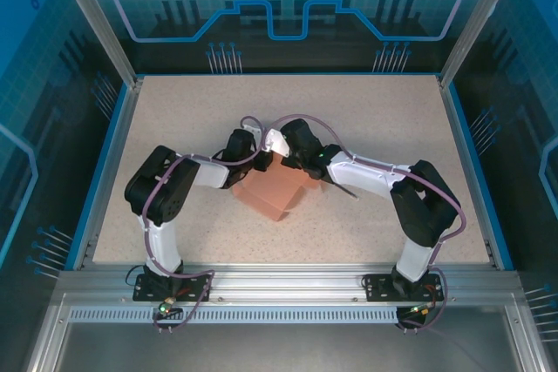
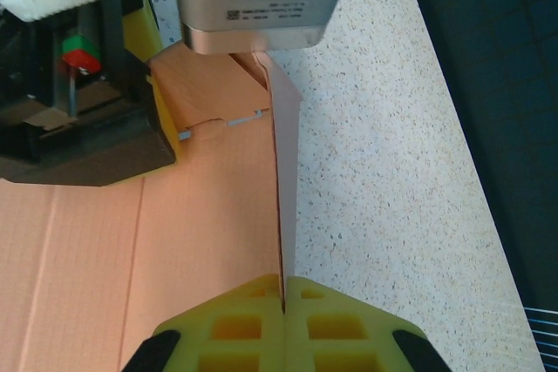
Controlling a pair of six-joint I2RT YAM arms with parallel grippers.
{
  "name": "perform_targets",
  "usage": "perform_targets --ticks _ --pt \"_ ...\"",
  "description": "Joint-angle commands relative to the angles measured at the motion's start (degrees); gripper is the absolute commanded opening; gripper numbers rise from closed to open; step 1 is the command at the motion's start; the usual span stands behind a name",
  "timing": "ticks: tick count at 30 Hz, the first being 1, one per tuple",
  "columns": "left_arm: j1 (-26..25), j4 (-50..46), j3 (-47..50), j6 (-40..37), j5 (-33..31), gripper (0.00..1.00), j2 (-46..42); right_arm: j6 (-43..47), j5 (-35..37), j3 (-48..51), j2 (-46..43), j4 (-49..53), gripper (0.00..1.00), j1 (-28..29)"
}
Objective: Fold the paper box
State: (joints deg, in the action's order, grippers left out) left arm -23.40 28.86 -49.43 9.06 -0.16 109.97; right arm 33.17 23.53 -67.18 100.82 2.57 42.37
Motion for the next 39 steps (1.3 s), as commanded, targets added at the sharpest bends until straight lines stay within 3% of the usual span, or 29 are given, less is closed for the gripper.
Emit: perform_targets --ticks 1,12,19,27,39 --pt "0.92 2.20 1.53 -0.17 1.66 0.38 -2.76 -1.27 -0.36 0.14 -1.15 0.82 0.00 0.35" --pt "0.93 3.18 5.23 -0.08 6.65 0.63 -8.93 -0.96 -0.07 -0.50 -0.88 0.77 0.00 0.17" --pt "1.08 1.96 6.22 -0.86 6.69 0.65 -11.71 -0.60 -0.07 -0.76 -1.14 0.85 0.00 0.03" --pt "3.66 2.48 6.26 -2.47 12.31 0.50 -10.31 -0.28 -0.50 -0.59 -1.41 0.98 0.00 -0.07" --pt "4.40 4.39 1.68 -2.29 15.83 0.24 -2.85 -0.17 -2.35 -0.52 -1.15 0.78 0.00 0.14"
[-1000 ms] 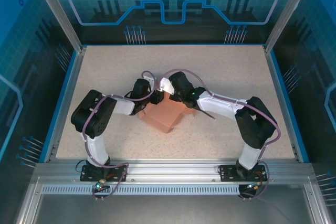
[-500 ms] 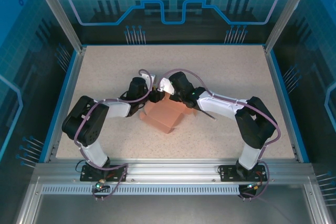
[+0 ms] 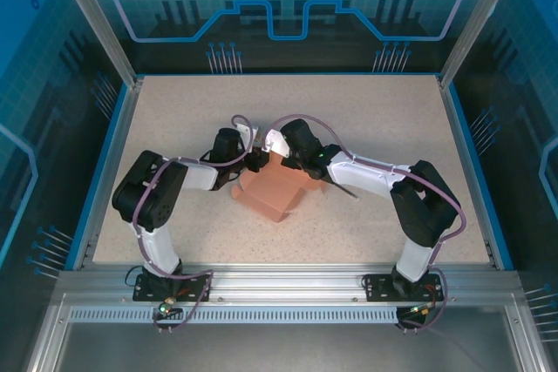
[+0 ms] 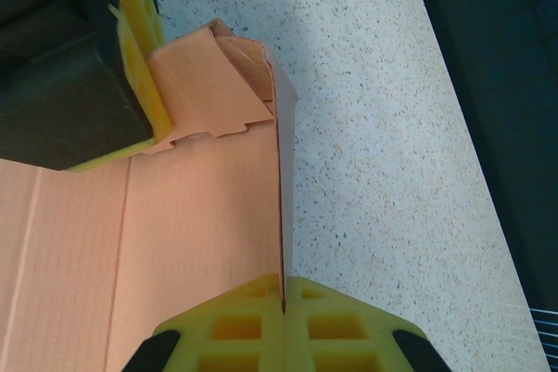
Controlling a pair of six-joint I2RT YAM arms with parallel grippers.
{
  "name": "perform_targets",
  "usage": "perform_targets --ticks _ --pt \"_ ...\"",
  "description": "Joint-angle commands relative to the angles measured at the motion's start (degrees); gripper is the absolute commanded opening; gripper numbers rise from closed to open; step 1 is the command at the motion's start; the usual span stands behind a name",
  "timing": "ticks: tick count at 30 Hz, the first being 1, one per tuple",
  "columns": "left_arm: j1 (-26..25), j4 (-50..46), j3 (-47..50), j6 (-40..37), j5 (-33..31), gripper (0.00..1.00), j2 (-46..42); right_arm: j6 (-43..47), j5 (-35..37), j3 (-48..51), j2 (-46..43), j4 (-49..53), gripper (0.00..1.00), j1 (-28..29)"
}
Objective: Fold the paper box
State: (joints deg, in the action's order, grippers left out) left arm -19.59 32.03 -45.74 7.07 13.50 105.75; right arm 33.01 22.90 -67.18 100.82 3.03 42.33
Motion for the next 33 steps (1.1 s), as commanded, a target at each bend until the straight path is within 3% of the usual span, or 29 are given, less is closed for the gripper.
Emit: perform_targets --ticks 1,12,19,26,29,33 --pt "0.64 1.52 -2.00 -0.01 2.24 0.23 1.55 0.00 -1.80 -0.50 -1.06 0.29 0.00 0.20" --pt "0.54 2.33 -1.49 1.63 0.90 0.08 0.29 0.56 -2.07 -0.15 -1.98 -0.04 0.00 0.65" --pt "-0.25 3.87 1.01 -1.43 0.34 0.08 -1.87 -2.18 -4.31 -0.96 -4.72 2.30 0.22 0.50" --pt "-1.21 8.23 4.55 -3.88 -0.36 0.08 -3.20 -10.06 -15.12 -4.32 -7.84 8.44 0.38 -0.81" --pt "-1.73 10.16 6.02 -5.01 -0.62 0.09 -3.58 -14.83 -22.53 -5.30 -9.63 9.90 0.48 -2.66" --pt "-2.51 13.10 7.93 -6.55 -1.19 0.09 -3.59 -23.54 -34.54 -7.17 -10.54 10.54 0.51 -7.23"
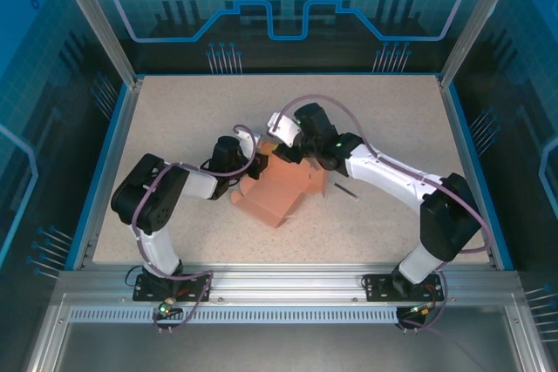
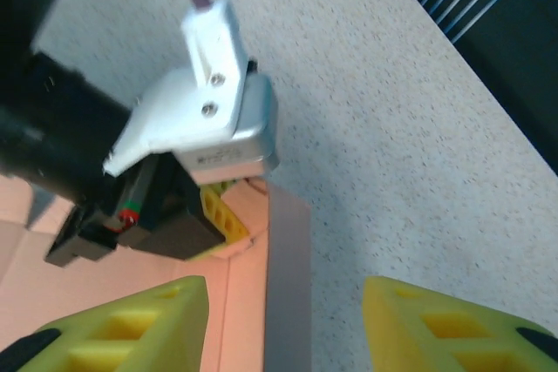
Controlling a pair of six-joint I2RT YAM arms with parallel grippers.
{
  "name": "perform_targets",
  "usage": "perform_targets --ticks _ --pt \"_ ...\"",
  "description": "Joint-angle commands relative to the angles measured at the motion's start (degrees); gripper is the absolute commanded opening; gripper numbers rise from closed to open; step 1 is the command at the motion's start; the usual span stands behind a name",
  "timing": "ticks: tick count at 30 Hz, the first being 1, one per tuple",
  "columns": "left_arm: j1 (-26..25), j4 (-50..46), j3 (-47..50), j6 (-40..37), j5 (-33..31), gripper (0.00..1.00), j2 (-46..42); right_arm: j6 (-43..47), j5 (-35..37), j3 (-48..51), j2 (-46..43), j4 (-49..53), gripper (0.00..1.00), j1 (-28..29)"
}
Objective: Fold the paper box
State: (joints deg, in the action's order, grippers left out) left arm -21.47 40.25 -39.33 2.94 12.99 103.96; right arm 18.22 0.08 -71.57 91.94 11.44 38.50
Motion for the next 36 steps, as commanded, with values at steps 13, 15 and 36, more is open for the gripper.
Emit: perform_targets --ticks 13,15,36 --pt "-2.38 11.63 5.45 -4.48 0.00 0.10 -1.28 -24.98 -25.43 -14.65 14.82 9.29 0.49 -11.52" --pt "-2.55 11.78 5.67 -4.53 0.10 0.10 -1.18 -26.11 -27.50 -16.21 17.61 9.76 0.48 -11.71" --pt "-3.48 10.42 5.17 -5.57 -0.55 0.17 1.11 -26.82 -30.26 -15.28 25.91 10.13 0.40 -10.16"
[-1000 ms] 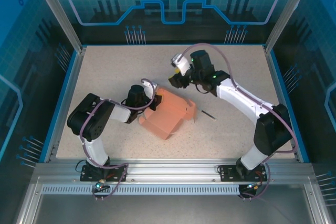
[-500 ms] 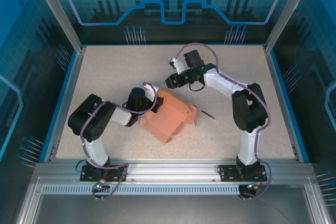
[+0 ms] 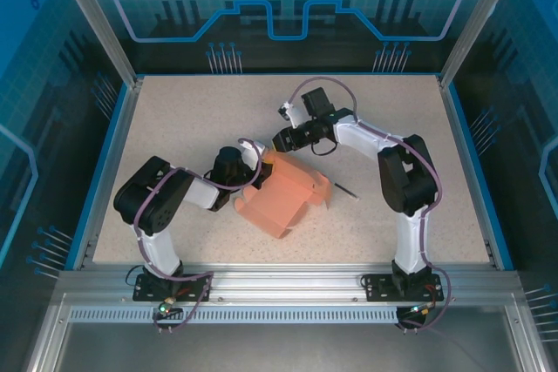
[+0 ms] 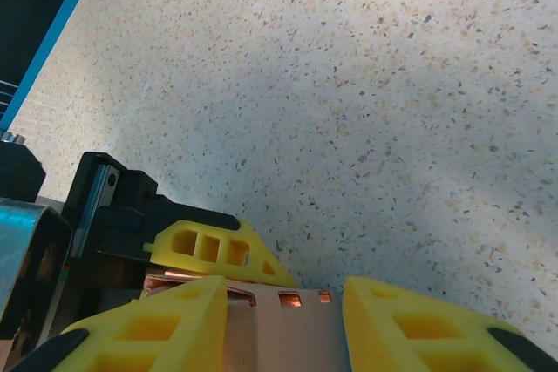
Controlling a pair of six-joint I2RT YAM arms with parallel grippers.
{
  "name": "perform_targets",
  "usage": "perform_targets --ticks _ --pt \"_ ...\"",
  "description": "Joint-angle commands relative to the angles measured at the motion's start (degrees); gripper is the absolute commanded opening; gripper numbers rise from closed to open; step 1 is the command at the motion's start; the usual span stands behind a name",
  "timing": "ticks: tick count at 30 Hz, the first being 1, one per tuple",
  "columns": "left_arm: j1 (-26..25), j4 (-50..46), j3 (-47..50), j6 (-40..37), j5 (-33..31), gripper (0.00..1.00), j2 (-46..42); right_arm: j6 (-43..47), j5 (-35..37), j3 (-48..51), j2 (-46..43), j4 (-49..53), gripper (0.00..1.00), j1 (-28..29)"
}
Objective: Fold the paper box
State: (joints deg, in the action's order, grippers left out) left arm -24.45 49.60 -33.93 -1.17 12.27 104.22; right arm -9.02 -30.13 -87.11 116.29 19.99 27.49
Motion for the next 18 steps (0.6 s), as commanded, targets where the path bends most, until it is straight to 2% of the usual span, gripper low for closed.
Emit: perform_targets --ticks 1,18 --pt "-0.51 1.00 -0.34 -1.46 0.19 0.17 0.96 0.68 0.44 0.36 1.49 1.94 0.40 1.06" --pt "-0.69 1.11 -0.52 -1.63 -0.24 0.21 1.59 3.19 8.07 0.35 2.24 5.68 0.37 2.49"
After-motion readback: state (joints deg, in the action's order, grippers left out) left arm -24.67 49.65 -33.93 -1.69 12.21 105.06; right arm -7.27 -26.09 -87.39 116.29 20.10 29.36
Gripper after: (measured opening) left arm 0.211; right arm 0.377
